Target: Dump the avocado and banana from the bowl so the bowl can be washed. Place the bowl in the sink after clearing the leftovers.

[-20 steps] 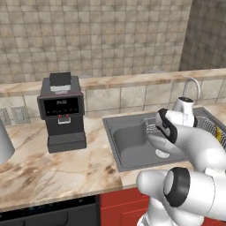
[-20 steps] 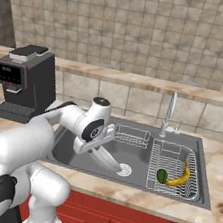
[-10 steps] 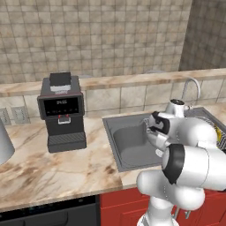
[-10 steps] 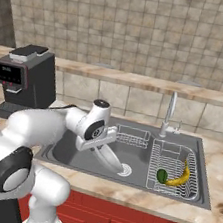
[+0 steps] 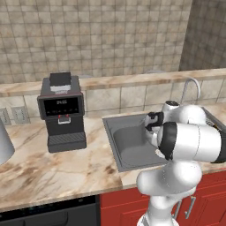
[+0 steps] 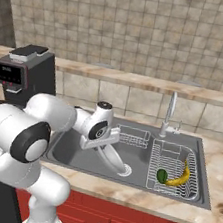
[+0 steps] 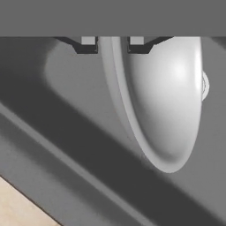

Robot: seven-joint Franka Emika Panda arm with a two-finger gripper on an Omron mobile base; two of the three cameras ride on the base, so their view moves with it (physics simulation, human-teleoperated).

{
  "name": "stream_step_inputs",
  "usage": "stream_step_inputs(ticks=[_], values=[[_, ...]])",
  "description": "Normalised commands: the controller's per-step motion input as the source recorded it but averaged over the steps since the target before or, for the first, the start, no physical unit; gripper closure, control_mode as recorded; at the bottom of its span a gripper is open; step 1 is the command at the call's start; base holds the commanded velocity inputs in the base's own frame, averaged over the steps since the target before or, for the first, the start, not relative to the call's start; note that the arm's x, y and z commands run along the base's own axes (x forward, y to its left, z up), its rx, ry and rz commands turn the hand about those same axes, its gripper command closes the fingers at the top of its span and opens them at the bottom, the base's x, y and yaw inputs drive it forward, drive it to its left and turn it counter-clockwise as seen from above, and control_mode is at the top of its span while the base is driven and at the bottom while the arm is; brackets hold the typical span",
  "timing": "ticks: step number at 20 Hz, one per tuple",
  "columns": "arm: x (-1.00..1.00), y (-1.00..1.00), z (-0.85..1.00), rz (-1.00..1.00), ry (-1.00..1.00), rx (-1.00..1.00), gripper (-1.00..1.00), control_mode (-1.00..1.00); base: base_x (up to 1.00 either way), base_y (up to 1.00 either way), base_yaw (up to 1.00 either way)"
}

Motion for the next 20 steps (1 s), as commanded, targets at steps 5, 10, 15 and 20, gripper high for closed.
stream_step_inputs(ticks=[5, 10, 15, 20], values=[[0.12, 0.0, -0.48, -0.2, 0.01, -0.02, 1.0, -1.0, 0.0, 0.0, 0.0], [0.07, 0.0, -0.26, -0.16, 0.01, 0.0, 1.0, -1.0, 0.0, 0.0, 0.0], [0.15, 0.0, -0.3, -0.12, 0.0, 0.0, 1.0, -1.0, 0.0, 0.0, 0.0], [0.41, 0.0, -0.27, -0.15, -0.02, -0.06, 1.0, -1.0, 0.0, 0.0, 0.0]])
